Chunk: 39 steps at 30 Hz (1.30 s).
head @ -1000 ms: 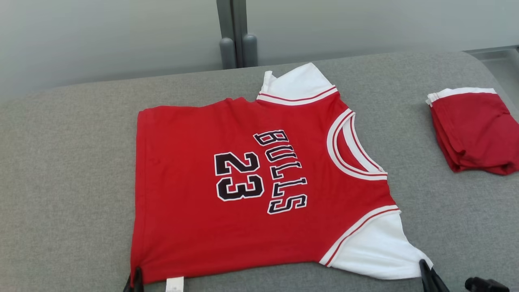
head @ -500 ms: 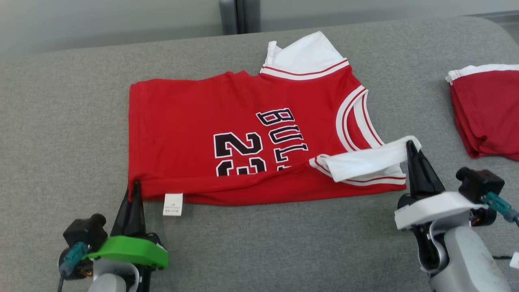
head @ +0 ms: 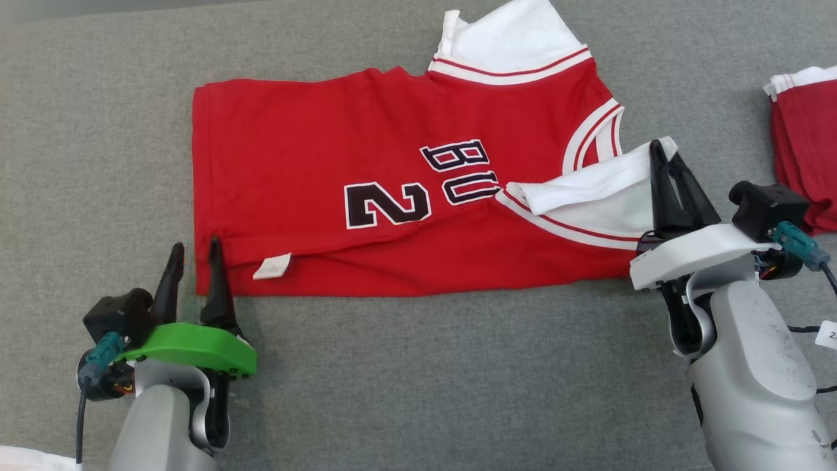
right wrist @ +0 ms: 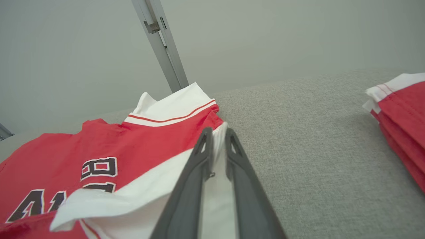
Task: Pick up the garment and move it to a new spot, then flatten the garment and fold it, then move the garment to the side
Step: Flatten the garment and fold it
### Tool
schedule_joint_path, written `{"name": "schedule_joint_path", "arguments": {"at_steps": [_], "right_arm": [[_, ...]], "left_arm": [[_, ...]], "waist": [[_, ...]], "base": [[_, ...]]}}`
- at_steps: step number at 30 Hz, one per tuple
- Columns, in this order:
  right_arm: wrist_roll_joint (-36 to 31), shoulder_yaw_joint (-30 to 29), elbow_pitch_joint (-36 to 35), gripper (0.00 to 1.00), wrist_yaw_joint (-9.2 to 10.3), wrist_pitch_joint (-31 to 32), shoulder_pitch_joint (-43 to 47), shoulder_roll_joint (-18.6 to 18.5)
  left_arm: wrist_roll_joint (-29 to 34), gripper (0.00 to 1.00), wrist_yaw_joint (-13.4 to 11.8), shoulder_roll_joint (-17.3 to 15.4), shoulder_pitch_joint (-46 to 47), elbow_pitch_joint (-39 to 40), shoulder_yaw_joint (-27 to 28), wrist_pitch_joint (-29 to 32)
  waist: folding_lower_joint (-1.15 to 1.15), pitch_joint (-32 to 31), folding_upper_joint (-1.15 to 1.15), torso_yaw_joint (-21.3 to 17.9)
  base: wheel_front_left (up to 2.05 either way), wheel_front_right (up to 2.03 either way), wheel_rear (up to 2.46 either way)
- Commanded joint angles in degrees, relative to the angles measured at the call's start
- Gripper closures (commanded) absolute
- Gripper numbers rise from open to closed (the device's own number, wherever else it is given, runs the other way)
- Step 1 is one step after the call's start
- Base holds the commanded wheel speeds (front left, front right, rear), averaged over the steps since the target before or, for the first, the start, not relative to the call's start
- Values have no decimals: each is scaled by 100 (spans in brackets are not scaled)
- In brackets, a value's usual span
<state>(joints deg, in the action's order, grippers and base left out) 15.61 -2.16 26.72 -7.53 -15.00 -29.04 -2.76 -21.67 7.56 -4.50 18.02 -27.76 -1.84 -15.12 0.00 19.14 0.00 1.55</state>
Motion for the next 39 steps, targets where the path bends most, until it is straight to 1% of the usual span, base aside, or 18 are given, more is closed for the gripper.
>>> {"name": "schedule_joint_path", "arguments": {"at_steps": [1,6,10,14,22,24,28,29,30,31,32,33,36,39], "right_arm": [[-45,-54,-40,0,10,-22,-17,-33],[-328,-194,-268,0,10,-21,338,-31],[-587,-259,-460,0,10,-21,689,-25],[-909,-307,-491,0,10,-21,956,-28],[-1432,-288,-190,0,10,-21,1158,-28],[-1666,-268,-26,0,10,-20,1211,-27],[-1892,-285,357,0,10,1,1246,-27],[-1913,-285,442,0,10,14,1255,-27],[-1923,-276,523,0,10,28,1253,-26],[-1945,-229,600,0,10,32,1234,-24],[-1953,-186,674,51,9,33,1210,-21],[-1910,-161,719,100,5,38,1193,-17],[-1750,-134,751,100,11,38,1117,-11],[-1591,-169,586,100,11,25,1005,-34]], "left_arm": [[22,0,-18,6,71,21,37,0],[80,0,-18,80,-219,168,195,1],[137,0,-18,98,-435,248,76,0],[187,0,-18,98,-531,91,56,1],[340,0,-18,69,-303,-659,171,14],[366,0,-19,70,-261,-878,146,40],[379,0,-20,76,-204,-1257,51,63],[352,3,-20,80,-192,-1336,31,69],[333,45,-21,81,-182,-1375,18,70],[323,85,-23,74,-160,-1442,-15,70],[296,100,-23,71,-142,-1495,-59,74],[274,100,-22,75,-124,-1514,-97,75],[201,100,-19,90,-74,-1397,-187,69],[132,100,-18,66,-67,-1089,-240,41]], "waist": [[0,47,0,6],[0,29,0,-3],[0,11,0,-19],[0,26,0,-36],[0,76,0,-59],[0,75,0,-50],[0,58,0,-32],[0,54,0,-28],[0,53,0,-25],[0,51,0,-22],[0,48,0,-19],[0,45,0,-16],[0,12,0,7],[0,-70,0,36]], "base": [[0,0,0],[0,0,0],[0,0,0],[0,0,0],[0,0,0],[0,0,0],[0,0,0],[0,0,0],[0,0,0],[0,0,0],[0,0,0],[0,0,0],[0,0,0],[0,0,0]]}}
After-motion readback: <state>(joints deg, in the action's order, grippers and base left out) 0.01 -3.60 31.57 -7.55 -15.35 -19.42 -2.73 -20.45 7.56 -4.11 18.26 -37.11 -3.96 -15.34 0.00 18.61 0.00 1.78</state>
